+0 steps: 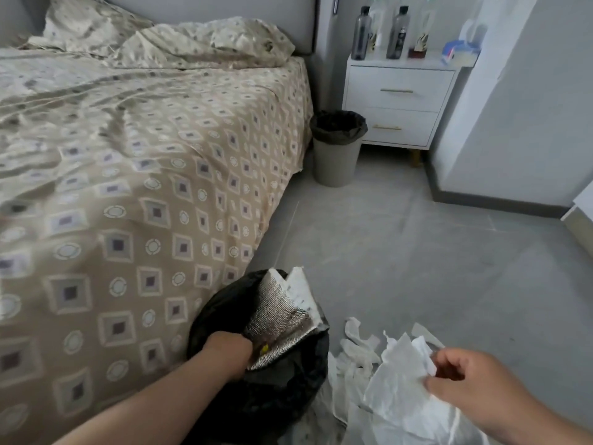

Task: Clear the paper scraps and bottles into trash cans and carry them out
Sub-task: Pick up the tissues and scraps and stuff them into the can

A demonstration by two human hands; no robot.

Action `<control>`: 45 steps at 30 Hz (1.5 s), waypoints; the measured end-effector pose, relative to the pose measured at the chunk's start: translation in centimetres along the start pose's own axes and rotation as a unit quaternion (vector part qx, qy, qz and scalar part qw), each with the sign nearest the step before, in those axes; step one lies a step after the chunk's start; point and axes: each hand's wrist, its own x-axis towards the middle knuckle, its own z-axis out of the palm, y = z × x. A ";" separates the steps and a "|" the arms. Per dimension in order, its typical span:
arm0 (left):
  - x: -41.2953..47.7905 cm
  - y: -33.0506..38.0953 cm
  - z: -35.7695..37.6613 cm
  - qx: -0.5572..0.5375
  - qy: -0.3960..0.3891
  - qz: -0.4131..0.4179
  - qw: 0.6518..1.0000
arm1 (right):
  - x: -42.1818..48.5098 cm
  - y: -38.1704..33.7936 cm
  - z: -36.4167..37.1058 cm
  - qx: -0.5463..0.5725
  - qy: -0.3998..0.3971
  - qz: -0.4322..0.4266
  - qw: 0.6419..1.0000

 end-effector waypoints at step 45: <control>-6.7 -0.9 9.7 -0.306 0.256 -0.049 0.916 | 6.0 -10.1 17.4 0.374 -0.011 0.044 0.926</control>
